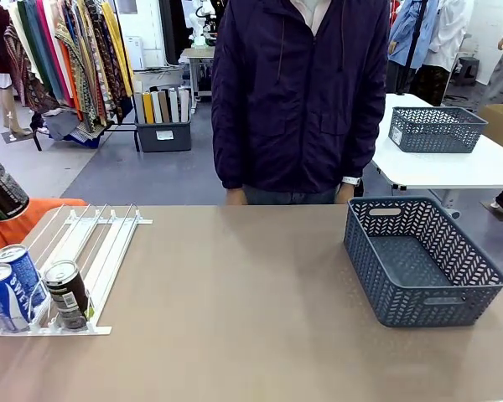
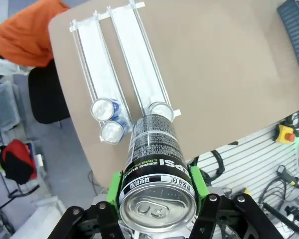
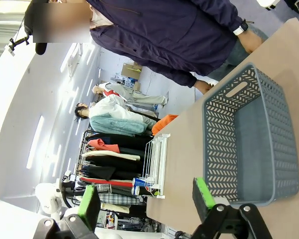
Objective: Retrieve and store the cans from the dispenser.
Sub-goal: Pick up one can from the Automatic Can Dispenser and place it in the middle of the table.
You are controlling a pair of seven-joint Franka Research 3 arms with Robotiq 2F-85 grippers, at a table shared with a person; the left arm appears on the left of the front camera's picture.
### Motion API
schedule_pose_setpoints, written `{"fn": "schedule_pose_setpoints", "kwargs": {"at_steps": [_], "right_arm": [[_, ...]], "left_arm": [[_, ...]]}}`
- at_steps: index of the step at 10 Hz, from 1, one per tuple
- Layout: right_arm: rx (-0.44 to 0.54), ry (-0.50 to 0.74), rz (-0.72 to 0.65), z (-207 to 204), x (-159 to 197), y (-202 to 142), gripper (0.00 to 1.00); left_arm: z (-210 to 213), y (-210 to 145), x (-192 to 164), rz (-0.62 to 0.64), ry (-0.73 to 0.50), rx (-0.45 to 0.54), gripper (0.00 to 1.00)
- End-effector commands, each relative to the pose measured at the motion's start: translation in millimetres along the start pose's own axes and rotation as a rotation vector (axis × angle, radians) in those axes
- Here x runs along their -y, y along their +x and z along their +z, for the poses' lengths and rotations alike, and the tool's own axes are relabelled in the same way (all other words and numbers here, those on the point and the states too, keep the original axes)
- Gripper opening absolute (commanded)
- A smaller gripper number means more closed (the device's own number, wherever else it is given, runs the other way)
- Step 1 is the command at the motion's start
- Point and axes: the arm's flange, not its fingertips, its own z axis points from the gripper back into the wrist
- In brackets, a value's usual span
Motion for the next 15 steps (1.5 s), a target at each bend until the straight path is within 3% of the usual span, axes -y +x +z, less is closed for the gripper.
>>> {"fn": "schedule_pose_setpoints", "kwargs": {"at_steps": [1,5,7,9,12,13,15], "right_arm": [[0.011,0.016,0.025,1,-2,3,1.0],[0.011,0.016,0.025,1,-2,3,1.0],[0.011,0.016,0.025,1,-2,3,1.0],[0.011,0.016,0.025,1,-2,3,1.0],[0.011,0.016,0.025,1,-2,3,1.0],[0.011,0.016,0.025,1,-2,3,1.0],[0.011,0.016,0.025,1,-2,3,1.0]], "left_arm": [[3,-2,6,0.0,0.009,0.01,0.0],[-1,1,5,-0.008,0.006,-0.003,0.0],[-3,28,76,-0.085,-0.121,0.083,0.0],[-33,90,171,-0.231,-0.169,0.103,0.0],[-127,154,300,-0.391,-0.163,-0.02,0.0],[-161,158,333,-0.391,-0.108,-0.033,0.0],[-216,155,352,-0.389,-0.093,-0.05,0.0]]}}
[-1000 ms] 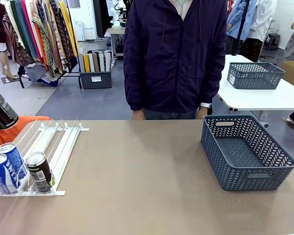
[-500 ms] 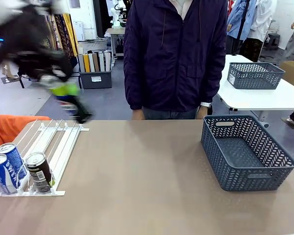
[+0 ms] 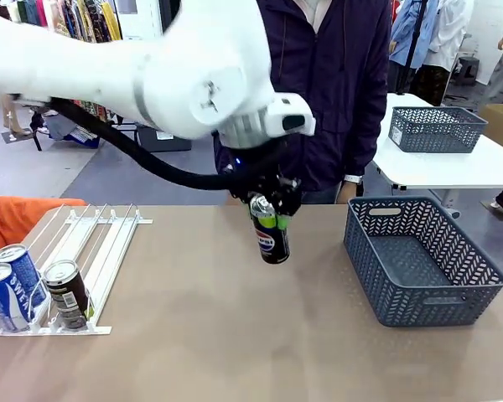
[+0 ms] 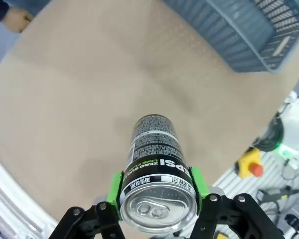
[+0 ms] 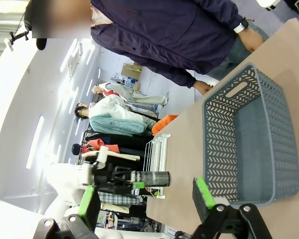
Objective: Retrieve and store the cans from the dispenser.
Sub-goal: Pick up one can from the Automatic Can Dispenser and place it in the middle of the table.
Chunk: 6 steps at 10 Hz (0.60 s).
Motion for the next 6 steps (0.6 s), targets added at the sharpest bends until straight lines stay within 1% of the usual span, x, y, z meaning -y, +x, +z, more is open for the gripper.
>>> {"fn": "schedule_pose_setpoints", "kwargs": {"at_steps": [1,2,3,4,6], "right_arm": [[0.01,0.016,0.023,0,-2,3,1.0],[0.01,0.016,0.023,0,-2,3,1.0],[0.01,0.016,0.023,0,-2,3,1.0],[0.01,0.016,0.023,0,-2,3,1.0],[0.01,0.016,0.023,0,-2,3,1.0]], "left_arm": [[-13,5,-2,0.035,0.067,-0.022,0.0],[-36,5,-5,0.029,0.044,-0.061,0.0],[-56,5,-10,0.045,0.06,-0.093,0.0],[-70,3,-13,0.056,0.091,-0.108,0.0],[-93,-2,-20,0.064,0.096,-0.141,0.0]]}}
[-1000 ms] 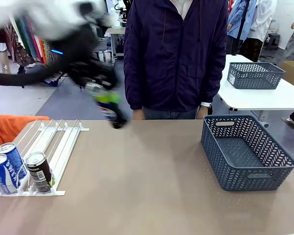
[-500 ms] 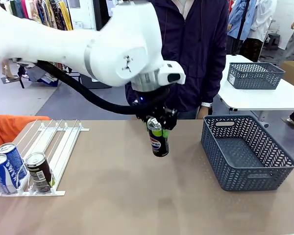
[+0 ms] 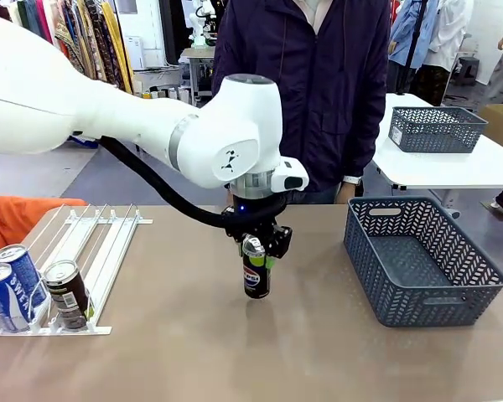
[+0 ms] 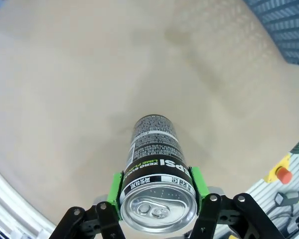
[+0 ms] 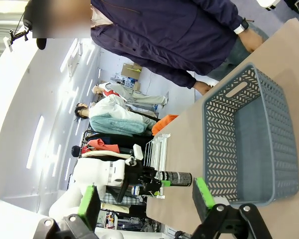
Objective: Retrieve and store the cans from the dispenser.
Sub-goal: Pick up one can from the Automatic Can Dispenser and place it in the middle of the table.
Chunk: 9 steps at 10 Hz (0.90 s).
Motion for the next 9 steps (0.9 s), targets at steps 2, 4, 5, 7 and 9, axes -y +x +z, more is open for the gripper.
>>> {"fn": "schedule_pose_setpoints", "kwargs": {"at_steps": [2,4,5,7,9], "right_arm": [[0.01,0.016,0.023,0,-2,3,1.0],[0.01,0.016,0.023,0,-2,3,1.0],[0.01,0.016,0.023,0,-2,3,1.0],[0.01,0.016,0.023,0,-2,3,1.0],[0.01,0.016,0.023,0,-2,3,1.0]], "left_arm": [[-10,-5,2,0.014,0.009,0.019,0.0],[-14,-4,-1,0.022,-0.006,0.004,0.5],[-15,-4,-2,0.023,0.011,0.002,1.0],[-3,-7,-7,0.039,0.025,0.04,1.0],[65,-34,-16,0.103,0.046,0.209,1.0]]}}
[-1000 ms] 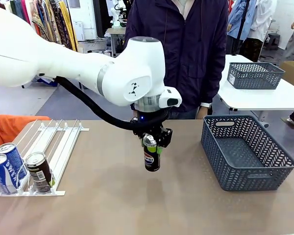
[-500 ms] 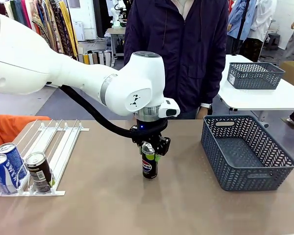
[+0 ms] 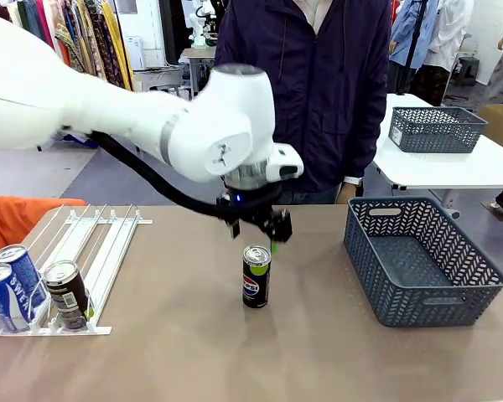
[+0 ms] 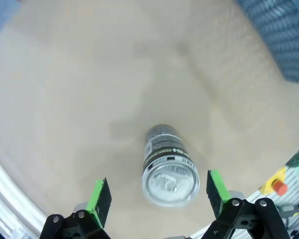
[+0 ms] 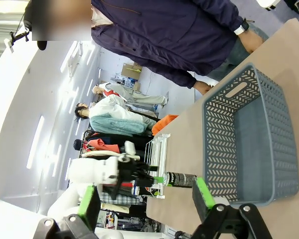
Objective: Retrieve and store the cans from the dispenser.
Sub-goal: Pick up one can from the Automatic Can Dispenser and place it in the middle of the table.
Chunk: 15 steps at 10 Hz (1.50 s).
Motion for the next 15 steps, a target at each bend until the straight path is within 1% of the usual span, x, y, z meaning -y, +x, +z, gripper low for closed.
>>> {"fn": "schedule_pose_setpoints", "kwargs": {"at_steps": [1,2,3,4,5,6,7,8,9,10,11,12,13,14,15], "right_arm": [[0.01,0.016,0.024,0,-2,3,1.0],[0.01,0.016,0.024,0,-2,3,1.0],[0.01,0.016,0.024,0,-2,3,1.0],[0.01,0.016,0.024,0,-2,3,1.0],[0.01,0.016,0.024,0,-2,3,1.0],[0.01,0.016,0.024,0,-2,3,1.0],[0.01,0.016,0.024,0,-2,3,1.0],[0.01,0.016,0.024,0,-2,3,1.0],[0.01,0.016,0.024,0,-2,3,1.0],[0.01,0.016,0.024,0,-2,3,1.0],[0.01,0.016,0.024,0,-2,3,1.0],[0.01,0.016,0.024,0,-2,3,1.0],[0.01,0.016,0.024,0,-2,3,1.0],[0.01,0.016,0.024,0,-2,3,1.0],[0.01,0.016,0.024,0,-2,3,1.0]], "left_arm": [[98,-54,-23,0.084,0.021,0.19,1.0],[141,-83,-50,0.146,-0.055,0.178,1.0],[169,-115,-85,0.176,-0.193,0.234,1.0],[186,-156,-127,0.255,-0.301,0.292,1.0],[202,-212,-175,0.384,-0.404,0.379,1.0],[210,-261,-216,0.528,-0.428,0.401,1.0],[211,-307,-254,0.595,-0.525,0.437,1.0],[203,-348,-285,0.647,-0.62,0.463,1.0],[189,-386,-307,0.677,-0.733,0.528,1.0],[169,-424,-326,0.749,-0.827,0.613,1.0],[157,-449,-340,0.736,-0.931,0.745,1.0],[149,-470,-346,0.761,-0.985,0.818,1.0],[140,-484,-350,0.789,-1.021,0.88,1.0],[183,-470,-367,0.805,-0.899,0.742,1.0],[183,-470,-367,0.805,-0.899,0.742,1.0]]}}
